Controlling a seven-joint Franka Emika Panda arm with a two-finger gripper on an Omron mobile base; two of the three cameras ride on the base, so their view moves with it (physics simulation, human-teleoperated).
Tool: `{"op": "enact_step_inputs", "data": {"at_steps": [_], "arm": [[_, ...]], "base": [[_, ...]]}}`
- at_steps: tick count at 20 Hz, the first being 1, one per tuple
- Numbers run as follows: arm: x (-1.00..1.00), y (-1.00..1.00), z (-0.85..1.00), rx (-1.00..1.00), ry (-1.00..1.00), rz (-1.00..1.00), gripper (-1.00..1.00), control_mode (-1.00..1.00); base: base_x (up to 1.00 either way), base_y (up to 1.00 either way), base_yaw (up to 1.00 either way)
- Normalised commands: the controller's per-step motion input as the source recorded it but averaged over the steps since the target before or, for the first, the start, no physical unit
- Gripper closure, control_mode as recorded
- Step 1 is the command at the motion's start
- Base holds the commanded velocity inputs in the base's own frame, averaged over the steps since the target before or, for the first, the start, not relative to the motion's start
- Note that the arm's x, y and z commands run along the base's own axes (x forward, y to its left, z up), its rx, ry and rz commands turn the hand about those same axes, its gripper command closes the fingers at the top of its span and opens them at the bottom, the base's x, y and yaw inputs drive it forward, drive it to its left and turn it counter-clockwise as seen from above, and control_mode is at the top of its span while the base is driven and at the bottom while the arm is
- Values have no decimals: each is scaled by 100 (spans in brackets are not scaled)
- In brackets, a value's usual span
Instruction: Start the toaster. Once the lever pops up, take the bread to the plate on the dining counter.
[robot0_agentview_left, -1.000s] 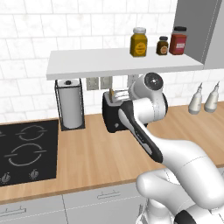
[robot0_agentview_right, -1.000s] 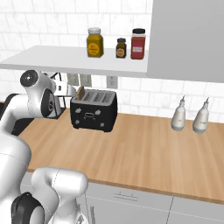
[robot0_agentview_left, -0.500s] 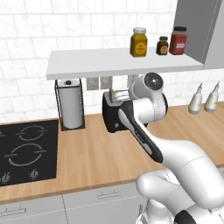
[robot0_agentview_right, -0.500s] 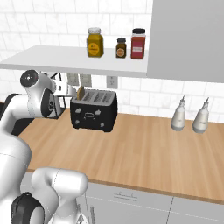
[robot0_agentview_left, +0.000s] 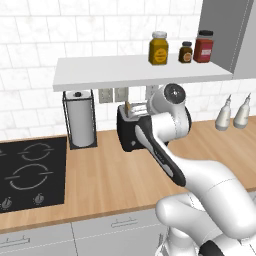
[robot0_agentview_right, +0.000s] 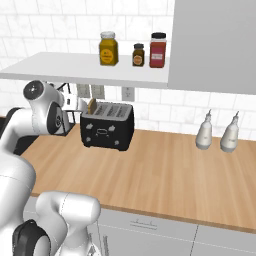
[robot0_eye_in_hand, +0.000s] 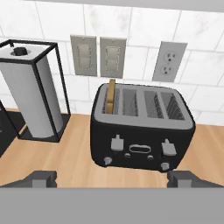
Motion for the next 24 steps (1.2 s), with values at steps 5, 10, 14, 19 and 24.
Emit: {"op": "enact_step_inputs", "data": {"at_steps": [5, 10, 14, 19, 24], "arm": [[6, 0, -28, 0, 3, 0, -100, -100], [18, 0, -26, 0, 0, 0, -100, -100], [34, 0, -20, 0, 0, 0, -100, -100], [42, 0, -3, 0, 0, 0, -100, -100], [44, 0, 0, 0, 0, 0, -100, -100]], "base": [[0, 0, 0], [0, 0, 0], [0, 0, 0], [0, 0, 0], [0, 0, 0]]}}
